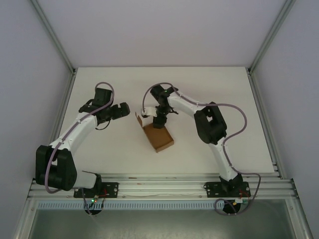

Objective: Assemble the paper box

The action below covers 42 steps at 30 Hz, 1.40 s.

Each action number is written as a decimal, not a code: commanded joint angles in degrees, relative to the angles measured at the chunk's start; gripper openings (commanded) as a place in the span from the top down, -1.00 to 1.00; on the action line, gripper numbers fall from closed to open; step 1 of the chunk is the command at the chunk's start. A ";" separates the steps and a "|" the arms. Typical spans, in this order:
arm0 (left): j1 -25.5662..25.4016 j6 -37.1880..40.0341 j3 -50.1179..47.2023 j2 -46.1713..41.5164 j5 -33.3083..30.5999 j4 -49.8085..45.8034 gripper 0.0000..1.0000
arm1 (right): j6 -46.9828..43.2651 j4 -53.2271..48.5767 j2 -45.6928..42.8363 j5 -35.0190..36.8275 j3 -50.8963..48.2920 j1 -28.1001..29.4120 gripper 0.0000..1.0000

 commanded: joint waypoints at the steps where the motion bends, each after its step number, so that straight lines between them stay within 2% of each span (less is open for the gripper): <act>1: 0.65 0.52 1.61 -2.04 -1.76 -0.73 -1.00 | 6.01 7.43 -3.82 5.44 -5.55 0.12 0.57; 5: 0.65 0.30 1.65 -3.43 -2.65 0.55 -1.00 | 16.12 17.89 -10.32 12.99 -15.20 0.01 0.68; 9: 0.74 -0.62 2.76 -2.78 -5.32 0.78 -1.00 | 30.96 21.19 -16.13 22.66 -22.82 0.06 0.73; 12: 0.79 -1.17 3.71 -1.80 -5.47 1.40 -1.00 | 46.29 23.79 -20.65 29.83 -29.65 0.17 0.74; 14: 0.74 -1.26 4.41 -1.10 -4.99 1.82 -1.00 | 59.81 23.53 -23.35 34.93 -33.06 0.28 0.74; 17: 0.74 -1.61 5.01 0.32 -4.09 2.71 -1.00 | 77.77 20.52 -26.08 38.32 -36.37 0.52 0.74; 20: 0.73 -2.29 5.43 1.89 -2.90 3.29 -1.00 | 91.14 19.03 -27.24 37.51 -38.64 1.21 0.74; 23: 0.70 -2.62 4.82 2.71 -1.40 4.83 -1.00 | 98.39 18.54 -28.35 39.14 -40.22 3.41 0.68; 29: 0.66 -0.01 2.09 1.55 3.55 8.67 -1.00 | 100.59 17.30 -28.91 40.86 -40.94 6.32 0.50; 31: 0.59 1.57 1.14 0.84 5.40 9.83 -1.00 | 100.47 18.55 -29.76 41.52 -41.57 6.32 0.29; 34: 0.39 5.13 0.50 0.21 9.97 11.33 -1.00 | 97.39 19.69 -32.86 44.12 -41.34 6.33 0.19; 37: -0.68 10.20 1.41 0.40 13.72 11.08 -0.99 | 92.18 19.73 -37.40 48.64 -40.60 6.32 -0.21; 40: -2.60 16.78 3.21 1.19 16.42 10.99 -0.99 | 82.03 22.94 -42.61 51.16 -40.88 5.98 -0.85; 41: -3.32 19.23 3.95 1.66 17.37 11.20 -0.99 | 76.39 26.22 -44.66 49.43 -42.07 5.50 -1.00; 42: -3.71 22.09 4.51 2.27 19.35 11.70 -0.99 | 72.21 29.33 -46.52 47.58 -43.39 4.70 -1.00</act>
